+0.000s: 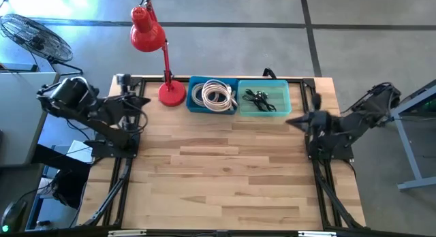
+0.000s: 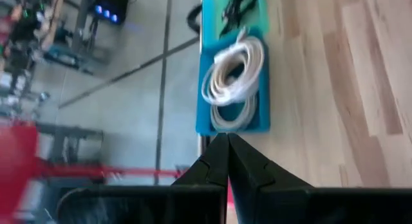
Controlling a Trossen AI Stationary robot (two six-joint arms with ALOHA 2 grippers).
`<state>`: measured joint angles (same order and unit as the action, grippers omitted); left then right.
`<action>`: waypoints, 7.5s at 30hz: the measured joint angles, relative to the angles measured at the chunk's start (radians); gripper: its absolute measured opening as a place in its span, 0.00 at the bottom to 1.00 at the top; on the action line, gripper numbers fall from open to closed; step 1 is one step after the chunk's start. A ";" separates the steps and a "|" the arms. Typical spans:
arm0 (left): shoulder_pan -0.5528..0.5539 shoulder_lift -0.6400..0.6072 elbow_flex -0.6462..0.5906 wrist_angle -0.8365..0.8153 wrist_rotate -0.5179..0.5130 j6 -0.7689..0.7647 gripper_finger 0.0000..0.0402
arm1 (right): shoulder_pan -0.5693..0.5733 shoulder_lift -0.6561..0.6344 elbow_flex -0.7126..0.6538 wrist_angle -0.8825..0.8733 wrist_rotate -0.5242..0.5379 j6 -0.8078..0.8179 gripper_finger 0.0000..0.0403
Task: Pick & Place USB Port
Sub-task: Return to Home Position
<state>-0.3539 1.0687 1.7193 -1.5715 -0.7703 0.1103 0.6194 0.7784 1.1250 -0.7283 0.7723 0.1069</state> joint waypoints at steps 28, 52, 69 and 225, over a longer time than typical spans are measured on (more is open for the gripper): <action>-0.046 -0.909 -0.903 0.613 0.080 0.123 0.00 | 0.000 -0.767 -0.743 0.501 -0.119 0.023 0.00; -0.046 -0.916 -1.284 0.998 0.245 0.187 0.00 | 0.000 -0.766 -1.085 0.816 -0.198 0.121 0.00; -0.046 -0.923 -1.627 1.389 0.267 0.252 0.00 | -0.127 -0.765 -1.115 0.815 -0.299 0.110 0.00; 0.459 -0.927 -1.708 1.596 0.866 0.303 0.00 | -0.953 -0.660 -1.116 0.778 -0.925 0.006 0.00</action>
<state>0.1047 0.1417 0.0116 0.0248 0.0956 0.4137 -0.3340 0.1188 0.0090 0.0494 -0.1524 0.1131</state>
